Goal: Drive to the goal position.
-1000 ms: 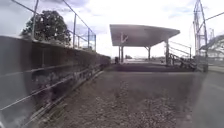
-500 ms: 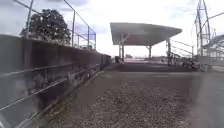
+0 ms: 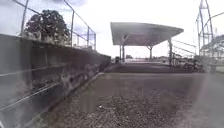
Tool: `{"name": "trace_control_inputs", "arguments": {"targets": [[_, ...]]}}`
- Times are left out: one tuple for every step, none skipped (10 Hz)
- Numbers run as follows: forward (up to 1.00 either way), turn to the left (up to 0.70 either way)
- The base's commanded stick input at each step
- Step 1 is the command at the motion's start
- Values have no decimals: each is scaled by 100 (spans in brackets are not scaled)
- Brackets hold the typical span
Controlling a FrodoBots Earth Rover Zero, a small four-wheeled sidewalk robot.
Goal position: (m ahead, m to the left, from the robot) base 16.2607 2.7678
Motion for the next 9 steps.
{"name": "trace_control_inputs", "arguments": {"targets": [[50, -50], [50, -50], [50, -38], [50, 0], [50, 0], [50, 0], [50, 0], [50, 0], [50, 0]]}}
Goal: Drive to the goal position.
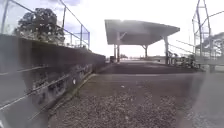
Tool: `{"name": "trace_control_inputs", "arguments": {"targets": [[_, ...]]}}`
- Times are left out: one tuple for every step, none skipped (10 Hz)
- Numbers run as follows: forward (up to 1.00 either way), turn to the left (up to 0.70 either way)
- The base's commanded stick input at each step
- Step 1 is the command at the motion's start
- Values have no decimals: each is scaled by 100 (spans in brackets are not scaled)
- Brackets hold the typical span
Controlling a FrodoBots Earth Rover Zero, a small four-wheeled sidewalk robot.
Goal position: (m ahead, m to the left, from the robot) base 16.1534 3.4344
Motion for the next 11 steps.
{"name": "trace_control_inputs", "arguments": {"targets": [[50, 0], [50, 0], [50, 0], [50, 0], [50, 0], [50, 0], [50, 0], [50, 0], [50, 0], [50, 0], [50, 0]]}}
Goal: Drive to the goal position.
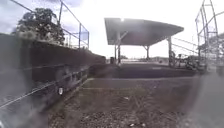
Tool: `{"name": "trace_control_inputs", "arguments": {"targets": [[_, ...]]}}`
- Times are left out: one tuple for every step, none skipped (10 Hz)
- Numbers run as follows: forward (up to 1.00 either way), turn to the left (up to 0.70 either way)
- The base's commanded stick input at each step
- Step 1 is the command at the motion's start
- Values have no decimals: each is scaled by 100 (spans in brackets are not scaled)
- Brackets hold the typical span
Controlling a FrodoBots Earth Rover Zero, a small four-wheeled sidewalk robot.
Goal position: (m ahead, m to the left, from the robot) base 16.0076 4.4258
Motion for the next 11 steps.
{"name": "trace_control_inputs", "arguments": {"targets": [[50, 0], [50, 0], [50, 0], [50, 0], [50, 0], [50, 0], [50, 0], [50, 0], [50, 0], [50, 0], [50, 0]]}}
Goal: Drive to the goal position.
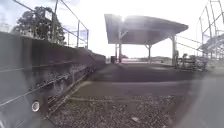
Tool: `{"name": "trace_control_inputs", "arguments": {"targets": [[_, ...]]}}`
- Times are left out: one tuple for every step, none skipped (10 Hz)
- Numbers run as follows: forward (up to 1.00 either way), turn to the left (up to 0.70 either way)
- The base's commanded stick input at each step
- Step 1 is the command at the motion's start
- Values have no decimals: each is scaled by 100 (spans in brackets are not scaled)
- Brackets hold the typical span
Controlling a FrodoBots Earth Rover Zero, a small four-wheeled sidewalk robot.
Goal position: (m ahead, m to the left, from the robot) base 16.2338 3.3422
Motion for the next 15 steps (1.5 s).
{"name": "trace_control_inputs", "arguments": {"targets": [[50, 0], [50, 0], [50, 0], [50, 0], [50, 0], [50, 0], [50, 0], [50, 0], [50, 0], [50, 0], [50, 0], [50, 0], [50, 0], [50, 0], [50, 0]]}}
